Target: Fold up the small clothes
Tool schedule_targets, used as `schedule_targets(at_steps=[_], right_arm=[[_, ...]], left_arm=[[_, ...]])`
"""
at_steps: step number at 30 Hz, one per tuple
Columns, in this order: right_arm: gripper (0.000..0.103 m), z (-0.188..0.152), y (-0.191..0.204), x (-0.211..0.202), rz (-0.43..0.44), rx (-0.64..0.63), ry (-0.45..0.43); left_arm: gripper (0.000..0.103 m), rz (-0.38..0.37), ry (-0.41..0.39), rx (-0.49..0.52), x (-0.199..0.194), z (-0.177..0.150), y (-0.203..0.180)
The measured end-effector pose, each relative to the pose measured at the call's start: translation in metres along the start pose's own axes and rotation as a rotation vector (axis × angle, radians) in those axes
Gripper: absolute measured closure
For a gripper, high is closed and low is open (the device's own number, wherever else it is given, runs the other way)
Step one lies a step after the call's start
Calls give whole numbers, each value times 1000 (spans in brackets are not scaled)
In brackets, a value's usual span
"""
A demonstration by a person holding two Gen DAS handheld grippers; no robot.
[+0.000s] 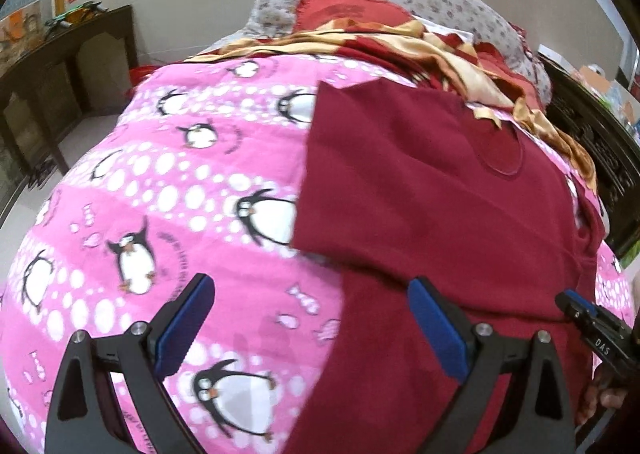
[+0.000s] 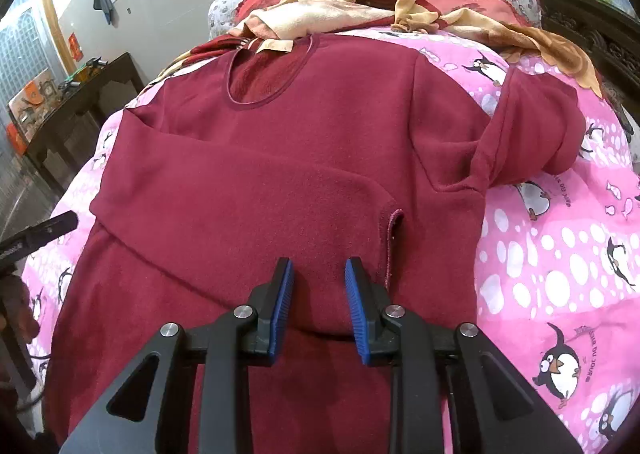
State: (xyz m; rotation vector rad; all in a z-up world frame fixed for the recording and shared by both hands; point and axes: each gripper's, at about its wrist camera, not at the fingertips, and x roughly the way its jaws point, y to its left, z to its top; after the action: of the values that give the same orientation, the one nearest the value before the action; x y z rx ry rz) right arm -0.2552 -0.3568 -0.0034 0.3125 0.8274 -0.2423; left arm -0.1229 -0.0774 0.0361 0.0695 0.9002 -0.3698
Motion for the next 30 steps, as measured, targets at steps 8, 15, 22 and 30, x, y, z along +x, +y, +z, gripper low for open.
schedule_targets(at_steps=[8,15,22,30], right_arm=[[60,-1,-2,0,18,14,-3],[60,0,-4,0,22,17,-3],[60,1,-4,-1,25,17,0],[44,35,-10,-44,-30,-58,-76]], left_arm=[[4,-27,-7,-2,6,17,-20],[4,-90,-32,59,27,29,-71],[3,-11,32,112,68,15,-84],[0,17,-9,175,74,6,-92]])
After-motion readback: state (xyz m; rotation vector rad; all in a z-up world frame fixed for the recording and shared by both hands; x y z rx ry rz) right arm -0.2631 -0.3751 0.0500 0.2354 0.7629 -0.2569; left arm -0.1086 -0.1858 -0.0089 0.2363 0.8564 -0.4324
